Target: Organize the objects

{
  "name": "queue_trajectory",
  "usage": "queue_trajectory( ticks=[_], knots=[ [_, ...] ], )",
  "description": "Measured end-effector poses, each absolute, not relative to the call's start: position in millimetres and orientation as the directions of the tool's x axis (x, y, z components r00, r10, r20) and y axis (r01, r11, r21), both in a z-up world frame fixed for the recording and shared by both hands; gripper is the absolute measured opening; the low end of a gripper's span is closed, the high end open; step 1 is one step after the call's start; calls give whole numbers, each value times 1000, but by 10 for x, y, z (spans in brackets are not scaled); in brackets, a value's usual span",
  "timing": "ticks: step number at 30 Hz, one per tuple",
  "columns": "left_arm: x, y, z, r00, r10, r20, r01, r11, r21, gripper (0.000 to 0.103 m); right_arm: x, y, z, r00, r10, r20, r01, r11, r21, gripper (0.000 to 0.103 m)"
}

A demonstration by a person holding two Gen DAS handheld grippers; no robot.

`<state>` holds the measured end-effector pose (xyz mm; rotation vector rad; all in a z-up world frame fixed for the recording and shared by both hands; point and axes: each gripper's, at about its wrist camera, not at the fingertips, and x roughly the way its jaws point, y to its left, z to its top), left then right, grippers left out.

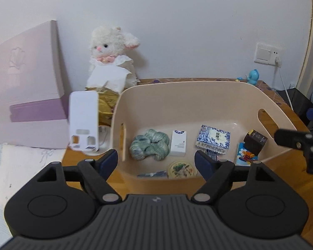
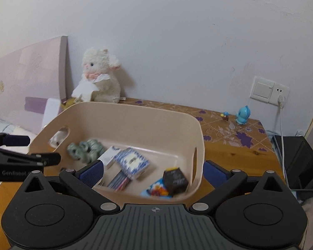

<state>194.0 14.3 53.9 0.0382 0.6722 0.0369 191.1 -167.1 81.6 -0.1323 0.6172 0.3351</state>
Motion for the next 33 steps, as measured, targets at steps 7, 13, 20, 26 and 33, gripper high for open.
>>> queue_trajectory(
  ticks=[7,13,20,26,33],
  knots=[
    [1509,118,648,801,61,-595,-30,998,63,82,1514,-1730,877,753,278,-596,-364,931,-26,103],
    [1184,161,688,806,85,-586,-62,996,58,82,1251,-1815,873,757,268,-596,-360,932,-37,103],
    [891,148,605,800,99,-592,-69,995,74,82,1046,-1896,817,756,247,-607,-349,935,-55,103],
    [667,125,512,798,96,-594,-72,995,64,82,837,-2000,787,755,242,-609,-337,941,-43,103],
    [411,71,473,803,102,-587,-76,995,70,82,596,-2135,737,742,247,-623,-322,947,-9,103]
  ],
)
